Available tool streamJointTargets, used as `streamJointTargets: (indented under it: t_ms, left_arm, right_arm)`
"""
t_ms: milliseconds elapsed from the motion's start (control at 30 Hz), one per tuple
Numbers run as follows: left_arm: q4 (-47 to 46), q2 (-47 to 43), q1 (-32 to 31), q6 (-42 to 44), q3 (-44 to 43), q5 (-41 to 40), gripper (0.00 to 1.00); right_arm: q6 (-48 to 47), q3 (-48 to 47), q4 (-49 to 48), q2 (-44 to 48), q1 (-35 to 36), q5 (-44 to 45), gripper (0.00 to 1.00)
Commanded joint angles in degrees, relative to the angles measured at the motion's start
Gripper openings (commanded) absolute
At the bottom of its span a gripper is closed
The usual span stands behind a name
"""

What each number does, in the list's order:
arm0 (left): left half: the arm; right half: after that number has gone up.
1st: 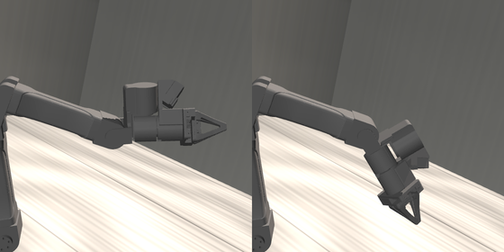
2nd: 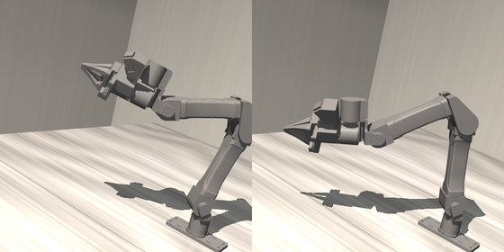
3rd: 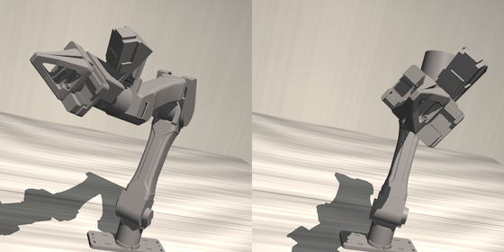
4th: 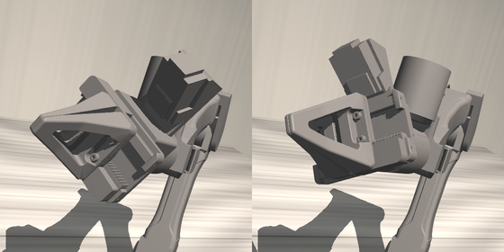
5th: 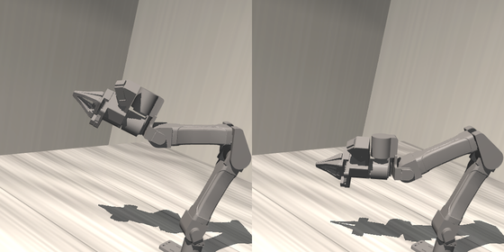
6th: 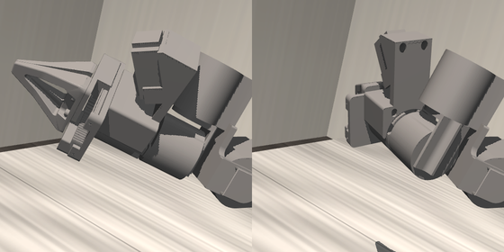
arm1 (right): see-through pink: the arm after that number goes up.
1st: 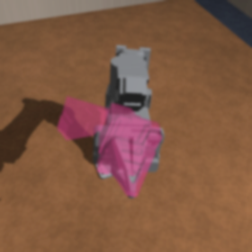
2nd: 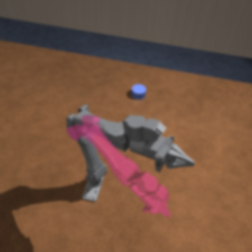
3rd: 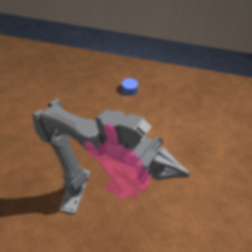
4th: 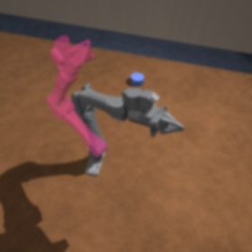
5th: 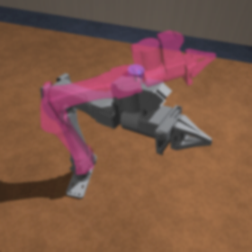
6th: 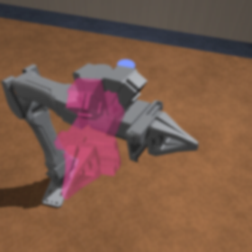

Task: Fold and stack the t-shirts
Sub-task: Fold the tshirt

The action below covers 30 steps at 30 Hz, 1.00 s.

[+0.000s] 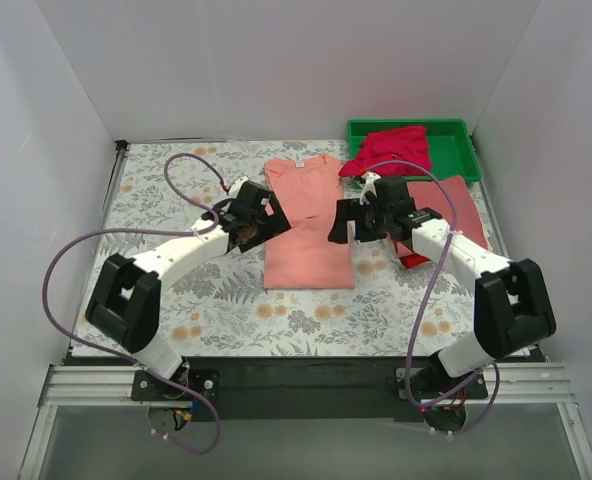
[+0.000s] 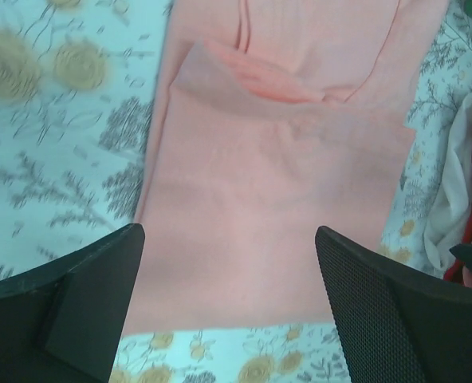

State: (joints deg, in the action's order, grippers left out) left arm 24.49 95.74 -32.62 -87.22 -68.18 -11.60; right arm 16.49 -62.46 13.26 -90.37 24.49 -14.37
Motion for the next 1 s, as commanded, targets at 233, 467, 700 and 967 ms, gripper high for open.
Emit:
streamJointTargets:
  t_ms: [233,467,700,967]
  left_arm:
    - [-4.2,-18.7,-0.5,-7.4,25.9,10.1,0.91]
    - [-7.3,-19.4,-0.5,-7.7,30.4,13.6,0.86]
    - [-7.4,-14.0,-0.5,-7.8,30.5,9.8,0.65]
    - [-7.0,-10.2,-0.4,-8.4,29.4,6.9,0.45]
  right_arm:
    - [3.2,24.8,-8.8,15.3,0.4,-10.9,0.98]
    - [4.2,27.7,-10.7,13.9,0.4,-10.0,0.95]
    - [4.5,26.8,-10.8,9.5,0.3,-6.5,0.74]
    - [5.3,26.2,-10.7,5.9,0.3,-4.0,0.56]
